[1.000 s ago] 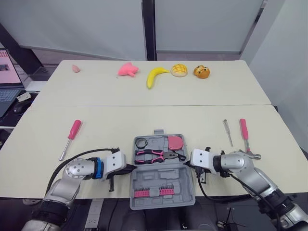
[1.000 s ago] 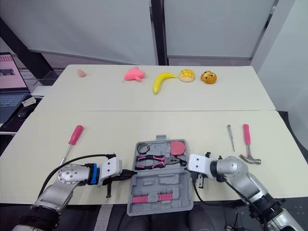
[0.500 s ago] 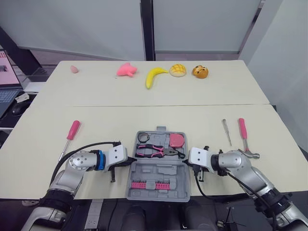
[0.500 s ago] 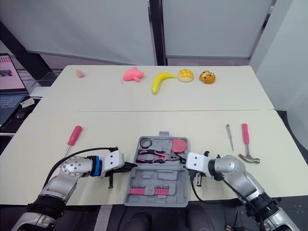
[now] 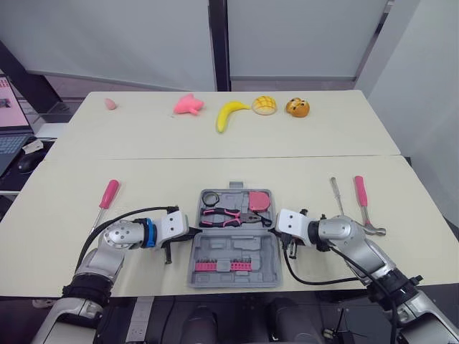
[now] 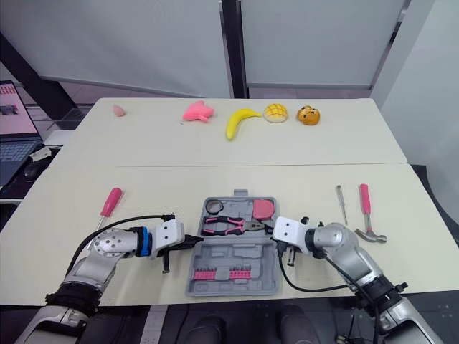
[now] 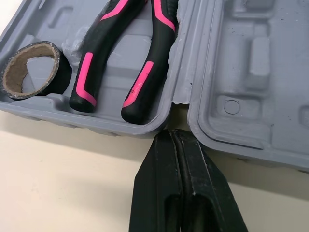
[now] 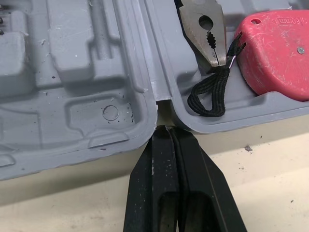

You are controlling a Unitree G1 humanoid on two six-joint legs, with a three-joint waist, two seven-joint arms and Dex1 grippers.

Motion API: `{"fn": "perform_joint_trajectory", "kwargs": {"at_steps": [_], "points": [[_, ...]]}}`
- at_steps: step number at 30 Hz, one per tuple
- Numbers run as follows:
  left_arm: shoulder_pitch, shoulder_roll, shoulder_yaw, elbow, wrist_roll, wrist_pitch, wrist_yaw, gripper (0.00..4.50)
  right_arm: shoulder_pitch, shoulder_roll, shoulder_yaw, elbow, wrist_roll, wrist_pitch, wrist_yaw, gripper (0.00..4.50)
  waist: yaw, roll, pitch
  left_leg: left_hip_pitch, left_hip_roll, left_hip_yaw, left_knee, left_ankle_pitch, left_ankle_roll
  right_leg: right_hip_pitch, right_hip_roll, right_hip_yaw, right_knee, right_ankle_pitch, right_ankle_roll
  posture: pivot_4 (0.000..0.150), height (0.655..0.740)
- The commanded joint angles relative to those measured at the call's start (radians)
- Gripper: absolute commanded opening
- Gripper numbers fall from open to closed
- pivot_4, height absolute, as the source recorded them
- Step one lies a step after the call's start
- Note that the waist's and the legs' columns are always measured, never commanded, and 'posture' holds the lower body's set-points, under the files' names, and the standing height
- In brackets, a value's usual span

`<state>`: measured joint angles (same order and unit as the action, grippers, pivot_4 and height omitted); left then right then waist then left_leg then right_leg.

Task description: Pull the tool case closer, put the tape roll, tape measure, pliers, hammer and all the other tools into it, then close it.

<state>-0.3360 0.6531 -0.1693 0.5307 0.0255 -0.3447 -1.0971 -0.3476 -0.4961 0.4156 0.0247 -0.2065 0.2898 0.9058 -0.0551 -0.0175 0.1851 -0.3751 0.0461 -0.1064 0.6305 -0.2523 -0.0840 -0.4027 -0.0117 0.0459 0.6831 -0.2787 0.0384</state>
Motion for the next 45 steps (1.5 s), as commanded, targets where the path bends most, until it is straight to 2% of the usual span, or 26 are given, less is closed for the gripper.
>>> {"fn": "perform_joint_trajectory", "kwargs": {"at_steps": [1, 10, 15, 31, 39, 42, 45], "points": [[-0.028, -0.029, -0.017, 0.027, 0.017, -0.031, 0.026, 0.02, -0.013, 0.022, 0.017, -0.002, 0.0, -0.003, -0.008, 0.0, 0.0, 0.0, 0.0, 0.0, 0.0, 0.0, 0.0, 0.0, 0.0, 0.0, 0.0, 0.0, 0.0, 0.0, 0.0, 0.15, 0.74], [-0.048, -0.042, -0.021, 0.078, 0.03, -0.062, 0.03, 0.02, -0.015, 0.026, 0.013, 0.001, -0.006, 0.002, -0.012, 0.0, 0.0, 0.0, 0.0, 0.002, 0.0, 0.0, 0.0, 0.0, 0.0, 0.002, 0.0, 0.0, 0.0, 0.0, 0.0, 0.15, 0.74], [-0.06, -0.048, -0.021, 0.111, 0.04, -0.08, 0.038, 0.02, -0.028, 0.032, 0.008, 0.017, -0.008, -0.001, -0.019, 0.0, 0.0, 0.0, 0.0, 0.012, 0.0, 0.0, -0.001, 0.0, 0.0, 0.013, 0.0, 0.0, -0.002, -0.001, 0.002, 0.15, 0.74], [-0.063, -0.045, -0.019, 0.144, 0.043, -0.106, 0.04, 0.02, -0.038, 0.027, 0.011, 0.021, -0.01, 0.012, -0.013, 0.0, 0.0, 0.0, 0.0, 0.012, 0.0, 0.0, -0.001, 0.0, 0.0, 0.014, 0.0, 0.0, -0.002, -0.003, 0.005, 0.15, 0.74], [-0.043, 0.002, 0.029, 0.08, -0.015, -0.028, 0.006, 0.02, -0.007, -0.018, -0.059, -0.049, 0.012, 0.089, -0.033, 0.0, -0.001, 0.0, 0.0, 0.011, 0.0, -0.001, -0.001, 0.0, 0.0, 0.013, 0.0, 0.0, -0.002, -0.003, 0.005, 0.15, 0.74], [-0.024, 0.042, 0.052, 0.044, -0.04, -0.01, -0.01, 0.57, 0.033, -0.053, -0.108, -0.12, 0.035, 0.117, -0.036, 0.0, 0.0, 0.0, 0.0, 0.011, 0.0, -0.001, -0.001, 0.0, 0.0, 0.013, 0.0, 0.0, -0.003, -0.003, 0.005, 0.15, 0.74], [0.015, 0.102, 0.109, -0.007, -0.104, 0.019, -0.04, 1.42, 0.107, -0.101, -0.194, -0.248, 0.088, 0.162, -0.032, 0.0, 0.0, 0.0, 0.001, 0.01, 0.0, -0.001, -0.002, 0.0, 0.0, 0.012, 0.0, -0.001, -0.003, -0.004, 0.004, 0.15, 0.74]]}}
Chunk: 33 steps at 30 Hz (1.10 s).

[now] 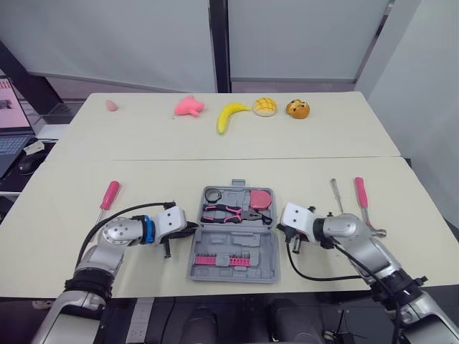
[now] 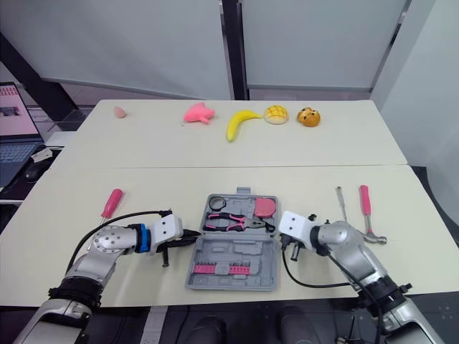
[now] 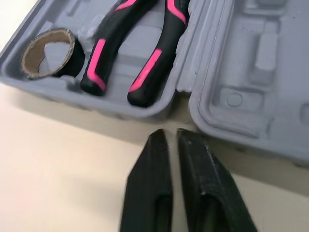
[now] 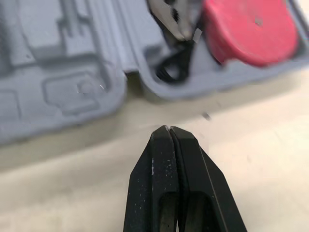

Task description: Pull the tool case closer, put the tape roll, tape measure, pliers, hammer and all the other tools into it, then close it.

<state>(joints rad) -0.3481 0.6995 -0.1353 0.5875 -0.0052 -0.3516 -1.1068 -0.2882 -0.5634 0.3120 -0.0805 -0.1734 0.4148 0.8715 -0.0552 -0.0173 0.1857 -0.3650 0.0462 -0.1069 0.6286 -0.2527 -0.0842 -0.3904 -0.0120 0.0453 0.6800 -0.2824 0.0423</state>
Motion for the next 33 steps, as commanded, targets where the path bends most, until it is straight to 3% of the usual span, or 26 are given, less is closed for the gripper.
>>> {"fn": "perform_joint_trajectory", "kwargs": {"at_steps": [1, 8, 10, 17, 22, 27, 33], "points": [[0.044, 0.074, 0.097, -0.083, -0.099, 0.042, -0.039, 1.83, 0.075, -0.047, -0.124, -0.183, 0.075, 0.05, 0.002, 0.0, 0.0, 0.0, 0.0, 0.0, 0.0, 0.0, -0.001, 0.0, 0.0, -0.001, 0.0, 0.0, 0.0, -0.001, 0.0, 0.15, 0.74], [0.23, 0.214, 0.383, -0.194, -0.321, 0.295, -0.036, 3.96, 0.301, -0.096, -0.523, -0.38, 0.226, 0.125, -0.061, 0.0, 0.0, 0.0, 0.001, 0.0, 0.0, 0.001, -0.001, 0.0, 0.0, 0.0, -0.001, 0.0, 0.0, -0.002, 0.001, 0.15, 0.74], [0.282, 0.24, 0.462, -0.18, -0.355, 0.353, -0.016, 4.5, 0.358, -0.097, -0.631, -0.386, 0.252, 0.115, -0.083, 0.45, 0.0, 0.0, 0.002, 0.0, 0.0, 0.001, -0.001, 0.0, 0.0, 0.0, -0.001, 0.0, 0.0, -0.002, 0.001, 0.15, 0.74], [0.429, 0.271, 0.665, -0.117, -0.387, 0.493, 0.088, 4.5, 0.544, -0.078, -0.882, -0.39, 0.353, 0.076, -0.089, 1.94, 0.0, -0.001, 0.002, 0.001, 0.0, 0.002, -0.002, 0.0, -0.001, 0.0, -0.002, 0.0, 0.0, -0.005, 0.001, 0.15, 0.74], [0.504, 0.265, 0.72, -0.108, -0.382, 0.528, 0.118, 4.5, 0.646, -0.087, -0.911, -0.367, 0.376, 0.062, -0.076, 2.99, 0.0, -0.001, 0.002, 0.002, 0.0, 0.002, -0.003, -0.001, -0.001, 0.0, -0.003, 0.0, 0.0, -0.009, -0.006, 0.15, 0.74], [0.543, 0.251, 0.743, -0.133, -0.391, 0.565, 0.134, 4.5, 0.675, -0.132, -0.89, -0.357, 0.414, 0.077, -0.03, 4.47, 0.0, -0.001, 0.002, 0.002, 0.0, 0.003, -0.003, -0.001, -0.001, 0.0, -0.003, 0.001, 0.0, -0.009, -0.007, 0.15, 0.74], [0.562, 0.244, 0.754, -0.159, -0.398, 0.588, 0.133, 4.5, 0.643, -0.166, -0.869, -0.331, 0.433, 0.078, -0.033, 4.47, 0.0, -0.002, 0.002, 0.002, 0.0, 0.003, -0.004, -0.001, -0.002, 0.0, -0.003, 0.0, -0.001, -0.01, -0.007, 0.15, 0.74]]}}
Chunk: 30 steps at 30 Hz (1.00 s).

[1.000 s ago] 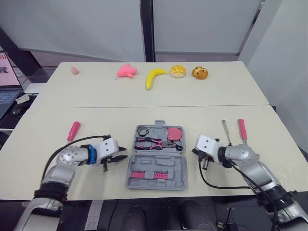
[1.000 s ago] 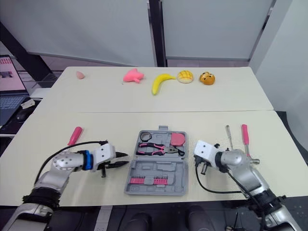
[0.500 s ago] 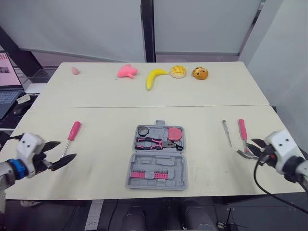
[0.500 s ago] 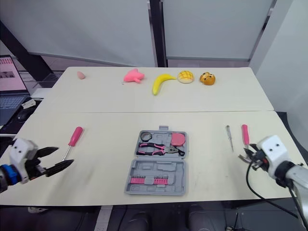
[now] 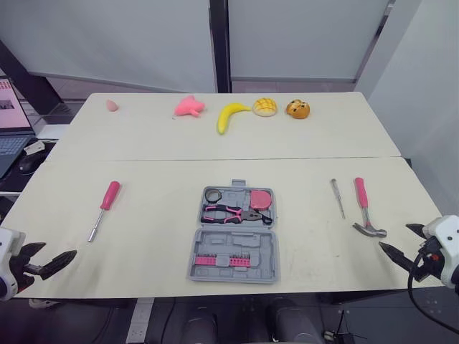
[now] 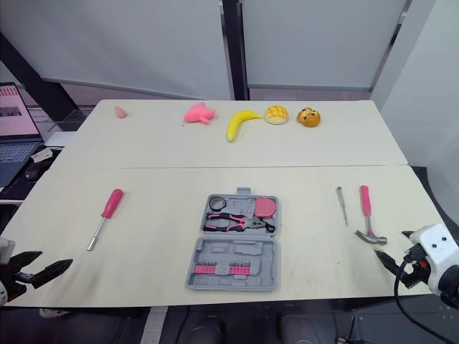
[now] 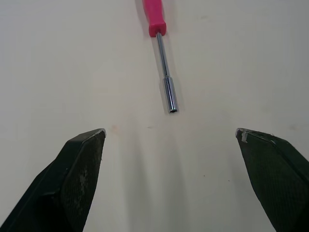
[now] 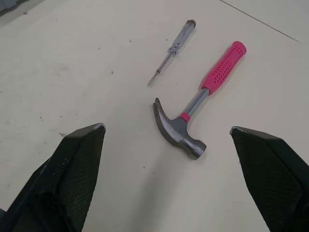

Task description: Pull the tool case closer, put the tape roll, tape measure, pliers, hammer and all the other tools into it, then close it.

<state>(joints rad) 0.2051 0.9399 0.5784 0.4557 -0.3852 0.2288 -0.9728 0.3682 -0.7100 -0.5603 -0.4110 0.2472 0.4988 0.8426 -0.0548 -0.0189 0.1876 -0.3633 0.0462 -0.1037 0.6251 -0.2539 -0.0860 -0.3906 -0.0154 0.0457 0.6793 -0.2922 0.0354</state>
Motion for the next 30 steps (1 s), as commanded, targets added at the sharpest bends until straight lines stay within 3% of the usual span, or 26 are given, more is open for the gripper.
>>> {"fn": "perform_joint_trajectory", "kwargs": {"at_steps": [1, 30], "points": [[0.011, 0.003, 0.041, -0.034, -0.02, 0.012, 0.001, 4.5, -0.019, -0.022, 0.009, 0.005, 0.011, -0.009, -0.009, 4.47, 0.0, 0.0, 0.0, 0.0, 0.0, 0.0, 0.0, 0.0, 0.0, 0.0, 0.0, 0.0, 0.0, 0.0, 0.0, 0.15, 0.74], [0.02, -0.026, 0.067, -0.186, -0.049, 0.052, 0.046, 4.5, -0.062, -0.029, 0.067, 0.066, -0.016, -0.073, -0.099, 4.47, 0.0, -0.001, 0.001, 0.0, 0.0, 0.001, 0.0, 0.0, -0.001, 0.0, 0.0, 0.0, 0.0, 0.0, 0.0, 0.15, 0.74]]}}
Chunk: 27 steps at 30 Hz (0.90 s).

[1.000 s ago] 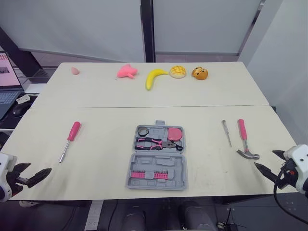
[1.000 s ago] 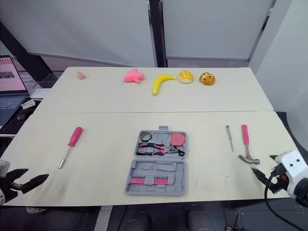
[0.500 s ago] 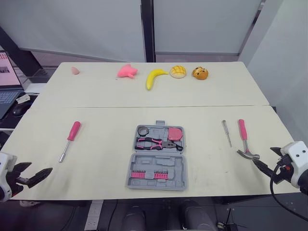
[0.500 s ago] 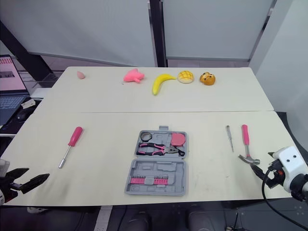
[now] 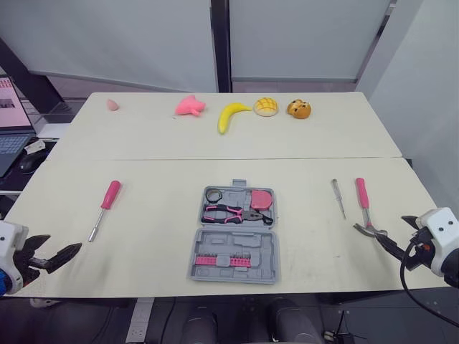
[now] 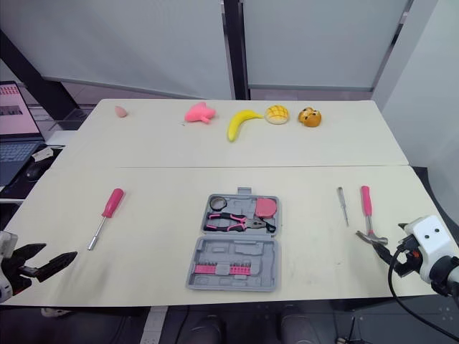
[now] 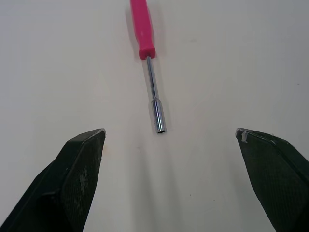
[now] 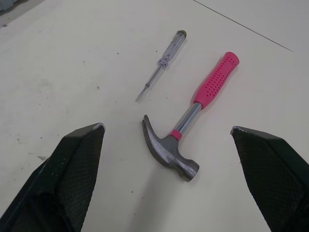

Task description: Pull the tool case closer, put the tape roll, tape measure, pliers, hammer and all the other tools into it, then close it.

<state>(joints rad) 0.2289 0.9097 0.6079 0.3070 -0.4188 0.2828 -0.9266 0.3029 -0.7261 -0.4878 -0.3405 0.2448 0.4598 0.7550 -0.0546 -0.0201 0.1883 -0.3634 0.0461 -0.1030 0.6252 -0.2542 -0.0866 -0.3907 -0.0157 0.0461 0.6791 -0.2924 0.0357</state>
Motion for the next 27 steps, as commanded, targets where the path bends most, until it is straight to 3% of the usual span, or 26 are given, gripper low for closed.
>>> {"fn": "perform_joint_trajectory", "kwargs": {"at_steps": [1, 9, 19, 27], "points": [[-0.002, 0.006, 0.034, -0.051, -0.016, -0.002, -0.005, 4.5, 0.006, -0.012, -0.005, -0.003, -0.016, -0.04, -0.011, 4.47, 0.0, 0.0, 0.0, 0.0, 0.0, 0.0, 0.0, 0.0, 0.0, 0.0, 0.0, 0.0, 0.0, 0.0, 0.0, 0.15, 0.74], [-0.061, 0.02, -0.078, -0.218, -0.019, -0.03, -0.109, 4.5, 0.045, 0.018, 0.004, -0.016, -0.032, -0.13, -0.006, 4.47, 0.004, -0.001, 0.0, 0.0, 0.0, 0.0, 0.0, 0.0, 0.0, 0.0, 0.0, 0.0, 0.0, 0.0, 0.0, 0.15, 0.74], [-0.348, -0.059, -0.388, -0.466, -0.08, -0.041, -0.262, 4.5, 0.126, 0.133, 0.107, -0.218, -0.033, -0.123, -0.092, 4.47, 0.014, 0.0, 0.001, -0.001, 0.0, 0.001, 0.0, 0.0, 0.0, 0.0, 0.0, 0.001, 0.0, 0.004, 0.007, 0.15, 0.74], [-0.513, -0.113, -0.52, -0.502, -0.105, -0.031, -0.339, 4.5, -0.038, 0.226, 0.247, -0.197, -0.108, 0.03, -0.29, 4.47, 0.004, 0.0, 0.001, -0.001, -0.001, 0.001, 0.001, 0.0, 0.0, 0.0, 0.001, 0.002, 0.0, 0.004, 0.008, 0.15, 0.74]]}}
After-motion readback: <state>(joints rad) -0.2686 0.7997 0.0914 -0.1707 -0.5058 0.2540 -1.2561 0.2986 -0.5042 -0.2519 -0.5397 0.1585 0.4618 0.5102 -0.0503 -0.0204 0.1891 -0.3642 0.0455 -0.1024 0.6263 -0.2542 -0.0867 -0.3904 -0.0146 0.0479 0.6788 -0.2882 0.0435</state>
